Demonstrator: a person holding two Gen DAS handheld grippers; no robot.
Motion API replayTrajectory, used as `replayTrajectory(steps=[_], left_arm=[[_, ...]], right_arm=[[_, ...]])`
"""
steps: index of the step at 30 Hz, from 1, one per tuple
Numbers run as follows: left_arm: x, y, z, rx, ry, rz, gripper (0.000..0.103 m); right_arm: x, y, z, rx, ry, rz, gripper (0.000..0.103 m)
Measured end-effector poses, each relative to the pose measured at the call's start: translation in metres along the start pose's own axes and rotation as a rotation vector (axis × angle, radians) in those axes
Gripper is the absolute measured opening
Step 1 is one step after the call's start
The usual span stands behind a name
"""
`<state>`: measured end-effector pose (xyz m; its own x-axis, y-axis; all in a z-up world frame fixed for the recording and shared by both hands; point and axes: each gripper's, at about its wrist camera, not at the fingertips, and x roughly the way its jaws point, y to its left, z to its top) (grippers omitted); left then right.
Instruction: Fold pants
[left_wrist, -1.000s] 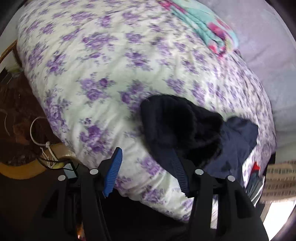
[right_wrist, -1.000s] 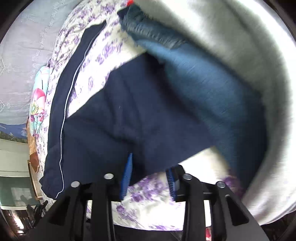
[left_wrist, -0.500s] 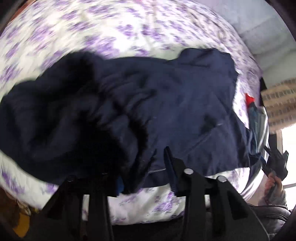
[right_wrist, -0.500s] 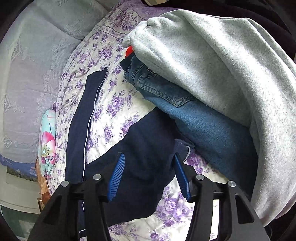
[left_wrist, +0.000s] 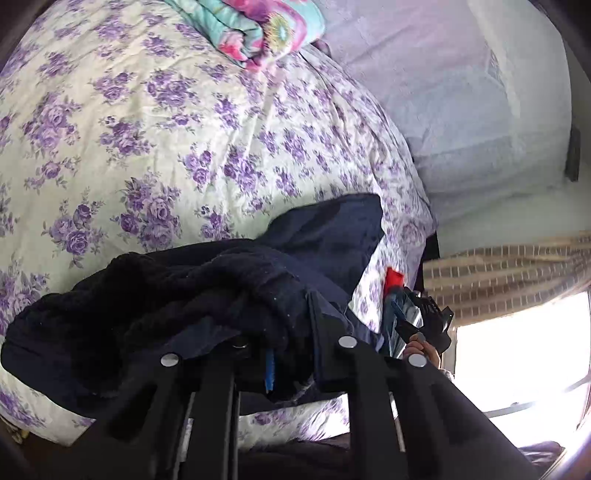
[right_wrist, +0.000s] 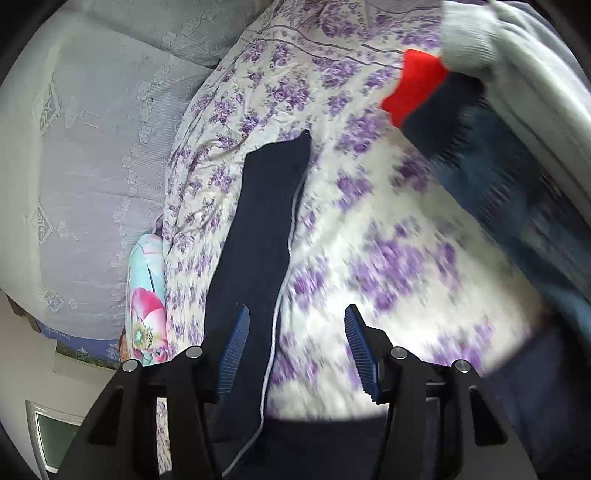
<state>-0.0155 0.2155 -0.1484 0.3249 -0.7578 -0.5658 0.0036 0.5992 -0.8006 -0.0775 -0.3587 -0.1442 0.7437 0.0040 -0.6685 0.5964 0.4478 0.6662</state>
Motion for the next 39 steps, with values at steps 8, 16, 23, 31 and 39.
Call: replayTrajectory(steps=[8,16,23,31,39], left_arm=[[0.001,-0.007,0.016,-0.166,-0.123,0.078,0.013],[0.01,-0.009,0.03,-0.194,-0.136,0.125,0.013],[-0.003,-0.013,0.056,-0.125,-0.166,0.035,0.013],[-0.071,0.009,0.077,-0.185,-0.25,-0.167,0.013],[-0.065,0.027,0.087,-0.271,-0.177,-0.154,0.013]], right_arm=[[0.121,0.002,0.113,0.03,0.036,-0.034,0.051],[0.147,-0.008,0.121,0.007,0.034,0.002,0.004],[0.012,0.021,0.091,-0.074,-0.091,0.066,0.003],[-0.178,0.012,-0.008,-0.038,-0.214,0.039,0.003],[-0.166,-0.029,-0.038,0.092,-0.094,-0.069,0.004]])
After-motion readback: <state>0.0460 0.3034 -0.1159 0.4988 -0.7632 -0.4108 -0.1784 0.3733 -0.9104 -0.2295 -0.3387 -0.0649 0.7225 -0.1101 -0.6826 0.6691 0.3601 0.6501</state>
